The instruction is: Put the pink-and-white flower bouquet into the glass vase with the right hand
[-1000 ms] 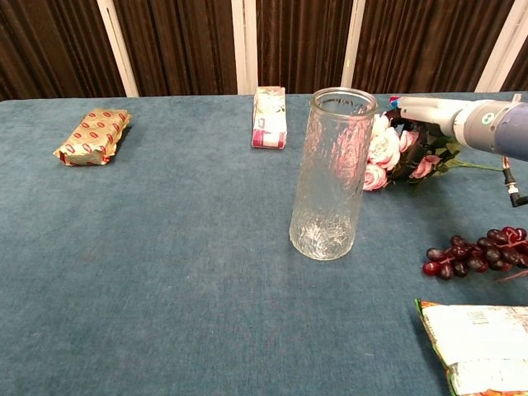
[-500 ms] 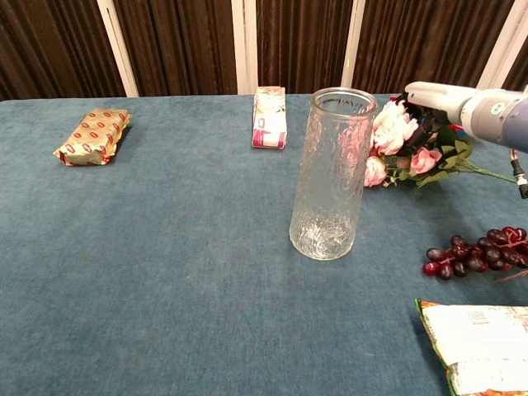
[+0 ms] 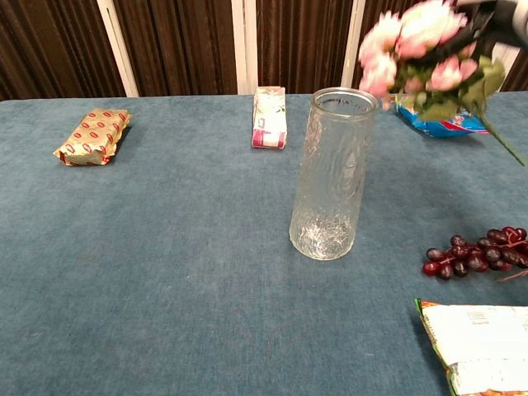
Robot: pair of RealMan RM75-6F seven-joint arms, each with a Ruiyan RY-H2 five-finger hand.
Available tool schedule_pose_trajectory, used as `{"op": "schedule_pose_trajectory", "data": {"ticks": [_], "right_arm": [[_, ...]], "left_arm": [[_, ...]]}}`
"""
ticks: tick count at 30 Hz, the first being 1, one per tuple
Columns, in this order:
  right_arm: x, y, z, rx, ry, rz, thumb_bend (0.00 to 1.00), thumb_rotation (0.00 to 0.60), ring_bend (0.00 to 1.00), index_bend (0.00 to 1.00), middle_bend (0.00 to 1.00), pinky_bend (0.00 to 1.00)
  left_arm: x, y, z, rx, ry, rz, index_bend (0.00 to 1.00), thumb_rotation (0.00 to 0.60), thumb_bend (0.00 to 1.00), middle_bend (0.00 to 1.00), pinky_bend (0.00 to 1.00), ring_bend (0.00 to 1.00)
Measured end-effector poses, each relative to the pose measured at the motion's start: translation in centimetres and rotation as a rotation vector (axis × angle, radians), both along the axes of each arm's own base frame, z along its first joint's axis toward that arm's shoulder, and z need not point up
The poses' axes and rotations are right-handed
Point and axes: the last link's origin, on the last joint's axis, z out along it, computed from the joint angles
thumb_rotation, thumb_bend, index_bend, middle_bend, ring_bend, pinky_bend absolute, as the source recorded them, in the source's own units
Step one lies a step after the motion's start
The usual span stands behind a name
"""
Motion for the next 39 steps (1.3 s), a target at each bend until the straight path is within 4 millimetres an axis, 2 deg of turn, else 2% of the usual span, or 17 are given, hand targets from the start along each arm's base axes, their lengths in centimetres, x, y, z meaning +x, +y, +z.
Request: {"op": "schedule_pose_trajectory", "data": {"ticks": [5, 12, 18, 25, 31, 36, 39], "right_arm": [[2.2, 0.3, 4.1, -0.052, -0.215, 0.025, 0.34, 0.6, 0.57, 0.46, 0.46, 0.21], [6.9, 2.2, 10.8, -0.092, -0.508, 0.09, 0.34, 0.6, 0.57, 0.46, 0.46, 0.21], [9.8, 4.4, 13.3, -0.11, -0.656, 0.1, 0.34, 0.6, 0.57, 0.46, 0.46, 0.21], [14.1, 7.8, 14.0, -0.088, -0.866, 0.097, 0.34, 0.6, 0.57, 0.46, 0.46, 0.21], [16.9, 9.6, 13.6, -0.079, -0.927, 0.103, 0.34, 0.6, 0.57, 0.46, 0.46, 0.22], [17.9, 9.9, 12.2, -0.065, -0.938, 0.103, 0.34, 0.6, 0.57, 0.47, 0.46, 0.22], [17.9, 9.9, 11.0, -0.072, -0.943, 0.093, 0.34, 0.6, 0.57, 0.47, 0.46, 0.22]], "left_arm": [[0.0, 0.0, -0.1, -0.005, -0.003, -0.007, 0.15, 0.6, 0.19, 0.0, 0.02, 0.0], [-0.2, 0.2, 0.0, 0.003, 0.021, 0.008, 0.15, 0.6, 0.19, 0.0, 0.02, 0.0], [-0.2, 0.5, -0.2, -0.008, 0.019, 0.0, 0.15, 0.6, 0.19, 0.0, 0.02, 0.0], [-0.2, 0.3, 0.0, -0.008, 0.007, -0.011, 0.15, 0.6, 0.19, 0.0, 0.02, 0.0], [-0.2, 0.0, 0.2, -0.008, -0.005, -0.022, 0.15, 0.6, 0.19, 0.0, 0.02, 0.0], [-0.4, -0.2, 0.6, 0.005, -0.019, -0.025, 0.15, 0.6, 0.19, 0.0, 0.02, 0.0], [-0.5, -0.4, 1.0, 0.015, -0.03, -0.025, 0.15, 0.6, 0.19, 0.0, 0.02, 0.0]]}}
